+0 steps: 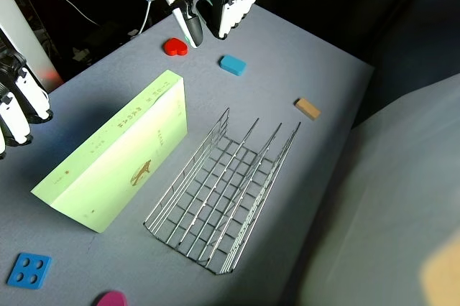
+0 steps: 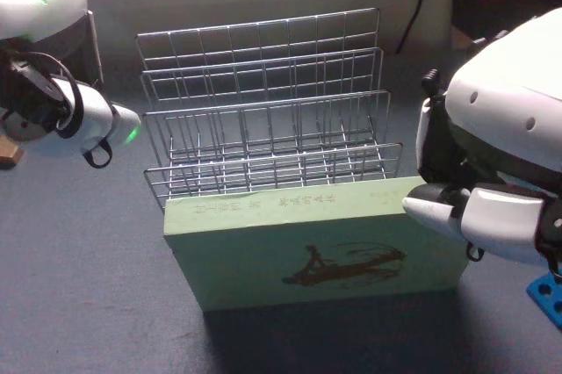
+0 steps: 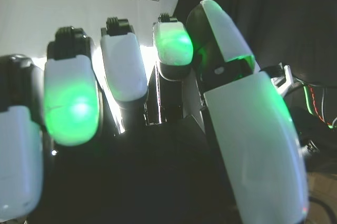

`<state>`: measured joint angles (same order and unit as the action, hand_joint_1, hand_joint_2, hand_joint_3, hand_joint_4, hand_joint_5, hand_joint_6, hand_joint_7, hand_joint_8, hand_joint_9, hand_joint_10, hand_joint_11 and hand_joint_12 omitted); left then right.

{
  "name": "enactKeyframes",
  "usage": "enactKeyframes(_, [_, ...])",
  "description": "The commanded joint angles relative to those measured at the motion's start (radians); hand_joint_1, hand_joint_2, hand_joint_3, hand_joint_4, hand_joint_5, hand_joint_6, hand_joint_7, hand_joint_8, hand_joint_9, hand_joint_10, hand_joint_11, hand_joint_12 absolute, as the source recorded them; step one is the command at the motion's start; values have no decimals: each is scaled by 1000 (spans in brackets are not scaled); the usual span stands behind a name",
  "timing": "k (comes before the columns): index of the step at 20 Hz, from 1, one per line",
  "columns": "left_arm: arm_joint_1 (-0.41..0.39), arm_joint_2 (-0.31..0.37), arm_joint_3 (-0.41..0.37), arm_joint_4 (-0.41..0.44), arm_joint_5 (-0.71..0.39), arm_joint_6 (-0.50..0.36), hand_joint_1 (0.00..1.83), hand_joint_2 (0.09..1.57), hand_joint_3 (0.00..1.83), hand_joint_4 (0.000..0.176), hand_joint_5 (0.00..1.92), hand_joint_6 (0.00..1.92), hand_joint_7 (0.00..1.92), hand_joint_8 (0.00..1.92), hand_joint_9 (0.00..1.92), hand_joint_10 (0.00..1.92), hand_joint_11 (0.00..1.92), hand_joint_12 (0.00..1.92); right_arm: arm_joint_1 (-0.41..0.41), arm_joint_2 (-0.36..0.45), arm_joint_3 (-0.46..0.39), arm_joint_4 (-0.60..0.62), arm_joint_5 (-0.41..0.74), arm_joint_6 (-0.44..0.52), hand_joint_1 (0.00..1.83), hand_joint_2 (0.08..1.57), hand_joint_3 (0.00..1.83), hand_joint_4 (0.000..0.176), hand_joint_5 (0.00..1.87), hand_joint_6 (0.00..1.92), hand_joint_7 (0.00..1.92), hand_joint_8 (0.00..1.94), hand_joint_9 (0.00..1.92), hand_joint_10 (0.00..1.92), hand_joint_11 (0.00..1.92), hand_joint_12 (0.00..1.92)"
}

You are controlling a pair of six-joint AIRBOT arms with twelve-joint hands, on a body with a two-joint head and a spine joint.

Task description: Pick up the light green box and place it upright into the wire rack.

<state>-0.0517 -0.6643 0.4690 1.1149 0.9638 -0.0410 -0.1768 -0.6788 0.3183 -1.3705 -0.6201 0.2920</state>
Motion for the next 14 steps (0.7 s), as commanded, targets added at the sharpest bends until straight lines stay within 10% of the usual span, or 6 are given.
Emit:
enactKeyframes(1, [-15,4,-5,80,-12,9,188,1196,68,61,187,27,140,5,161,28,0,655,17,-2,-1,-58,9,6,72,1050,70,24,96,20,152,13,98,27,0,683])
enactKeyframes(9, [-18,4,-8,67,9,21,183,1224,4,58,203,3,147,2,171,2,0,643,42,-31,0,-147,-24,68,71,1078,13,24,105,3,161,1,112,6,0,698])
enactKeyframes(14, [-17,47,-7,67,13,30,186,1223,1,59,204,1,147,0,175,2,0,668,55,-190,58,-152,-132,49,134,1070,4,21,104,1,161,0,113,4,0,683])
